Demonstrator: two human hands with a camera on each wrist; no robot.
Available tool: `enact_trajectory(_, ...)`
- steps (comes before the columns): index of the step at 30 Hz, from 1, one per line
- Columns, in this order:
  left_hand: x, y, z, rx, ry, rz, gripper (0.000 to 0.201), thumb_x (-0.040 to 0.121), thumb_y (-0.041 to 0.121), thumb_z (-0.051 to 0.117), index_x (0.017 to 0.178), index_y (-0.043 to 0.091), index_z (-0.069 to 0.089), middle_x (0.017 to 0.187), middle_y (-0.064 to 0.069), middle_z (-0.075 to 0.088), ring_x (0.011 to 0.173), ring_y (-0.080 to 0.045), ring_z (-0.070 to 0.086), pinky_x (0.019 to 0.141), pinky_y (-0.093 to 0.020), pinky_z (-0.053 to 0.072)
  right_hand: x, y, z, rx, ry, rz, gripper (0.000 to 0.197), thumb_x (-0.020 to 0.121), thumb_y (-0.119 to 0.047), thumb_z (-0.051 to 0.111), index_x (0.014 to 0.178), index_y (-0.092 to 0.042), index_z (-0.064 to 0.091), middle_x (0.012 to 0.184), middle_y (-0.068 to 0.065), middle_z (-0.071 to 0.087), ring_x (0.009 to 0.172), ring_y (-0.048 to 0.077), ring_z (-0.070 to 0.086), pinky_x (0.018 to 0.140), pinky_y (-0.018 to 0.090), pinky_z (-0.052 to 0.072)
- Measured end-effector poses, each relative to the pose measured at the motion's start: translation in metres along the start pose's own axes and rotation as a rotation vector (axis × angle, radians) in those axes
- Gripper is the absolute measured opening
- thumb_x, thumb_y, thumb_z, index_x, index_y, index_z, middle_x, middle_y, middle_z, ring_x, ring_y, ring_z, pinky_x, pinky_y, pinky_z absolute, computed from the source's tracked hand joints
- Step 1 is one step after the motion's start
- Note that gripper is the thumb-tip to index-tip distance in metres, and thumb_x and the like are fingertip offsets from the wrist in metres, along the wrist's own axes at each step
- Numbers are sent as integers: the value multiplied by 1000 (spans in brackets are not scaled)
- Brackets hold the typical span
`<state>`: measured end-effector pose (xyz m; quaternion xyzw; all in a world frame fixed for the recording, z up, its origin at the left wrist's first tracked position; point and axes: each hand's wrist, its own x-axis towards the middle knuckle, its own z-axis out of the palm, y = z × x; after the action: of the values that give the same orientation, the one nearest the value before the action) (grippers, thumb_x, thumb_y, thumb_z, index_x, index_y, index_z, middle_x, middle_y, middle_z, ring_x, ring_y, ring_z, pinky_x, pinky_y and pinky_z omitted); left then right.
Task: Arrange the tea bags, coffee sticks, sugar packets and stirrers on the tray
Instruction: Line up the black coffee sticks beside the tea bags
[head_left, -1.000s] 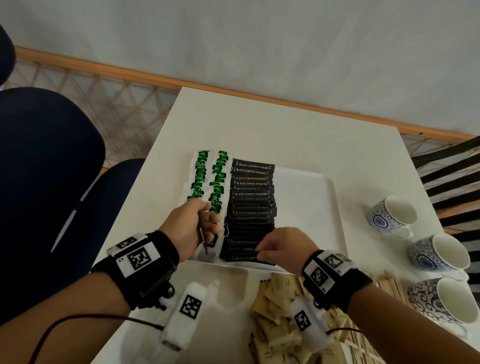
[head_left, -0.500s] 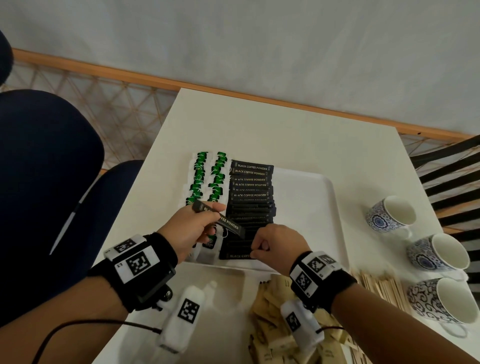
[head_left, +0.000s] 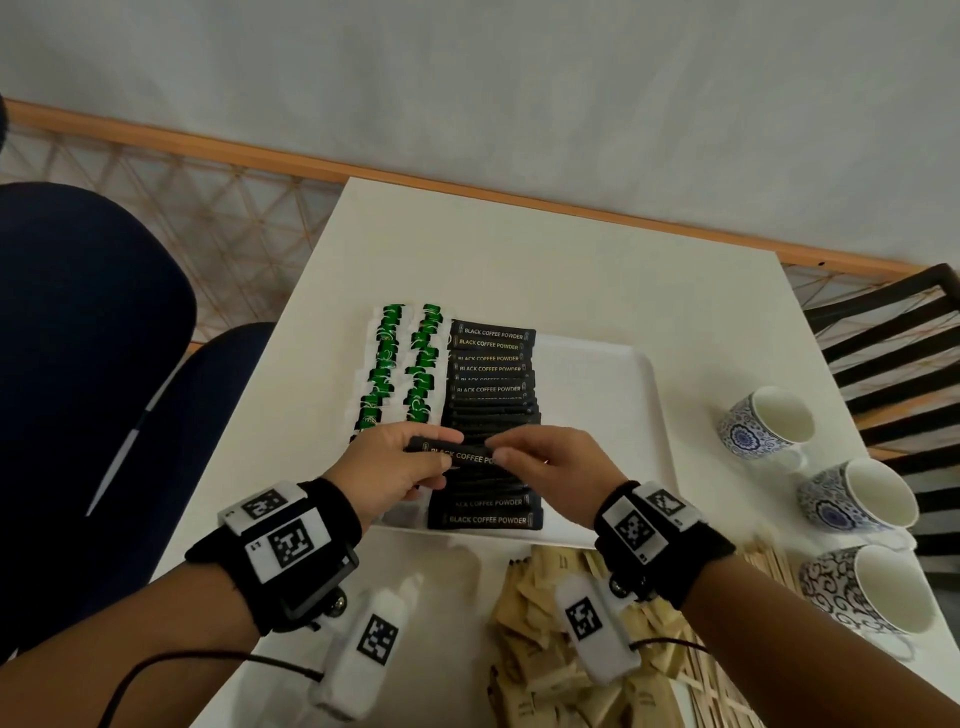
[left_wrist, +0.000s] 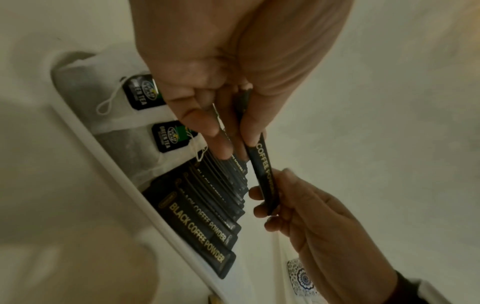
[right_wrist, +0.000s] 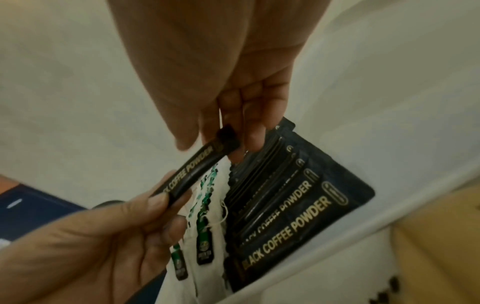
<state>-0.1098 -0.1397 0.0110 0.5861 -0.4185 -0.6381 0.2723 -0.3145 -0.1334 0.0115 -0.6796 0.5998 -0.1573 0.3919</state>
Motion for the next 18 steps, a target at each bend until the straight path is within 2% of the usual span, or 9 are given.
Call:
enact_trajectory(2, 0, -1, 4, 45, -23, 13, 26, 90, 3, 59, 98, 25, 70, 84, -1, 69, 71, -11, 65, 53, -16, 43, -1, 1, -1, -65, -42, -13, 19, 92, -30, 58, 107, -32, 70, 81, -24, 60, 78, -5, 55, 74, 11, 41)
enact_trajectory(4, -1, -1, 6, 79, -18, 35, 26, 91, 3, 57, 101, 24, 70, 85, 2, 69, 75, -10, 63, 57, -15, 43, -2, 6, -6, -66, -21, 7, 18, 90, -27, 62, 103, -30, 72, 79, -24, 60, 77, -2, 56, 75, 15, 42)
enact_trajectory(7, -3, -4, 5, 133, 17, 93, 24, 90, 6, 59, 96, 27, 69, 94, 5, 68, 82, -4, 60, 67, -12, 43, -7, 17, -11, -154, 2, 37, 17, 88, -26, 63, 102, -28, 74, 81, -19, 54, 84, 5, 53, 81, 20, 41)
enact_trajectory(9, -4, -7, 6, 187, 21, 123, 22, 90, 9, 61, 93, 29, 69, 99, 4, 68, 90, -7, 62, 75, -16, 46, -11, 23, -9, -284, -67, 27, 21, 91, -29, 58, 106, -31, 72, 87, -14, 51, 90, 8, 52, 82, 21, 39)
enact_trajectory(11, -4, -11, 8, 250, 7, 150, 23, 89, 8, 62, 91, 30, 68, 96, 5, 68, 93, -9, 63, 83, -20, 49, -15, 25, -4, -382, -152, 13, 24, 94, -33, 52, 112, -34, 69, 93, -13, 50, 96, 8, 52, 82, 21, 38)
enact_trajectory(13, -4, -14, 12, 340, -8, 174, 22, 89, 10, 62, 90, 31, 67, 89, 8, 66, 86, -8, 61, 81, -22, 50, -17, 24, 2, -407, -187, 8, 24, 93, -34, 52, 112, -35, 68, 96, -16, 55, 93, 3, 49, 80, 19, 37)
enact_trajectory(16, -6, -17, 19, 543, -49, 234, 17, 89, 13, 62, 96, 29, 66, 84, 10, 61, 74, -2, 57, 66, -12, 44, -18, 22, 10, -377, -165, 37, 19, 89, -36, 59, 105, -35, 69, 90, -18, 60, 84, 1, 50, 75, 18, 39)
enact_trajectory(18, -7, -18, 23, 686, -69, 282, 18, 89, 15, 62, 102, 26, 68, 86, 12, 58, 75, -1, 55, 66, -9, 42, -17, 21, 14, -373, -165, 52, 18, 87, -37, 61, 102, -35, 70, 85, -18, 57, 82, 2, 49, 74, 19, 40)
